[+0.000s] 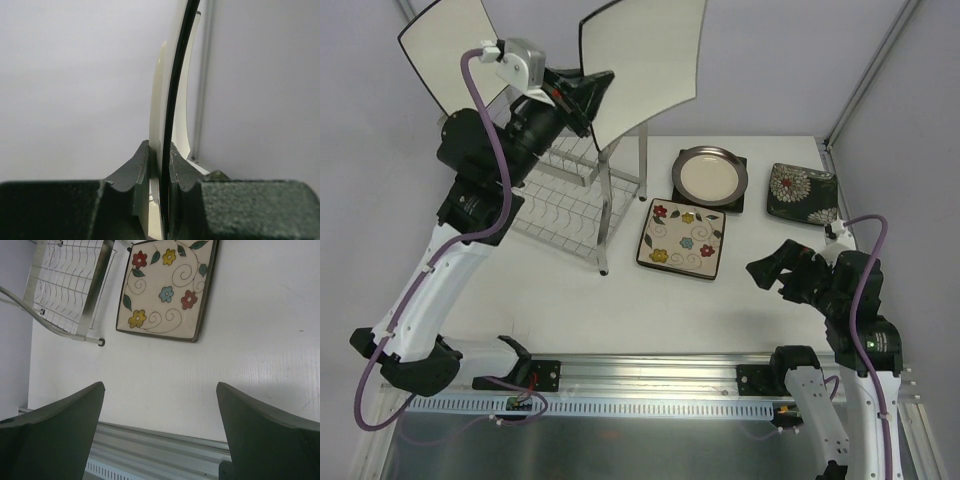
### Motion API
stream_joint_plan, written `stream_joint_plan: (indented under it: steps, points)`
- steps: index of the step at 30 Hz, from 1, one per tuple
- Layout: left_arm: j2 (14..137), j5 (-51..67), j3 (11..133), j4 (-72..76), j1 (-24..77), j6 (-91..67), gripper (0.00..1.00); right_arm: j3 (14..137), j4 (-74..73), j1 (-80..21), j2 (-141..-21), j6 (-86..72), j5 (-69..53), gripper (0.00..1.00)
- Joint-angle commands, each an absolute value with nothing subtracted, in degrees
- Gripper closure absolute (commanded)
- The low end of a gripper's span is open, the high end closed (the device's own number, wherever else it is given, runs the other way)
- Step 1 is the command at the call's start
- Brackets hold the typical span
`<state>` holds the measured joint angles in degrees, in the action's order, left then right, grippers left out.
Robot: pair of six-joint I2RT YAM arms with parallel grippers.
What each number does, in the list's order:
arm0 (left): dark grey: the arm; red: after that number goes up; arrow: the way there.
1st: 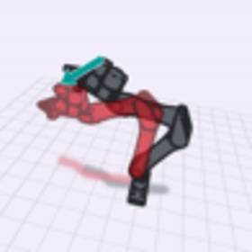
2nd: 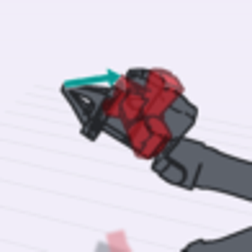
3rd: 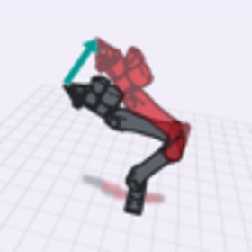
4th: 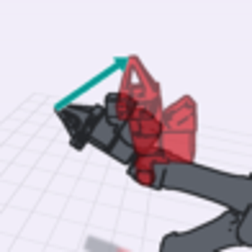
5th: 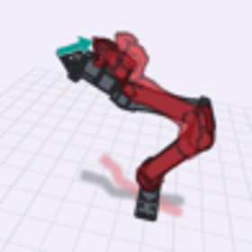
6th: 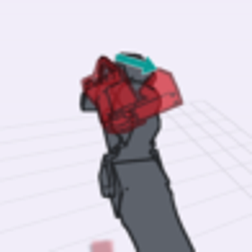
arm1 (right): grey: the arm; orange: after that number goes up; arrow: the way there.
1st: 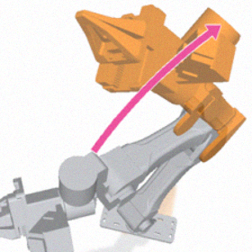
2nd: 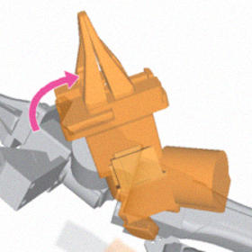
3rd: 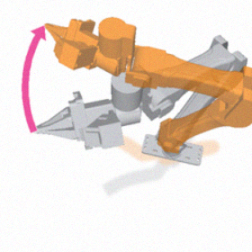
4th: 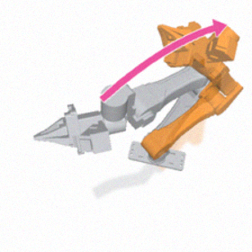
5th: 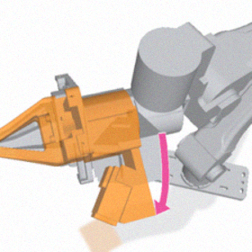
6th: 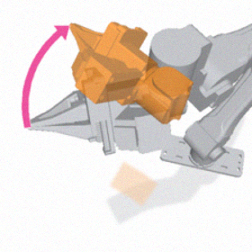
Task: Load the plates into the dish rack
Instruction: Insert the plate into the dish rack
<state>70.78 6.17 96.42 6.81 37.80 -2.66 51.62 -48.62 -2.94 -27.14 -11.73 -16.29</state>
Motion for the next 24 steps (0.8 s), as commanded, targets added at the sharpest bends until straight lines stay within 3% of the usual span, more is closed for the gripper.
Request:
stream_joint_plan:
  steps: [1, 11, 24]
  points:
    - [71.1, 6.3, 104.0, 20.0, 32.0, 1.0, 1.0, 52.4, -46.4, -3.3, -28.1, -10.2, -20.0, 0.01]
    - [74.5, 8.4, 109.3, 22.5, 11.9, -2.3, 1.0, 52.5, -46.0, -3.3, -30.1, -8.5, -21.6, 0.0]
    - [76.2, 13.4, 105.2, 27.4, -9.3, -6.3, 1.0, 51.3, -42.8, -3.3, -33.0, -3.5, -27.0, 0.0]
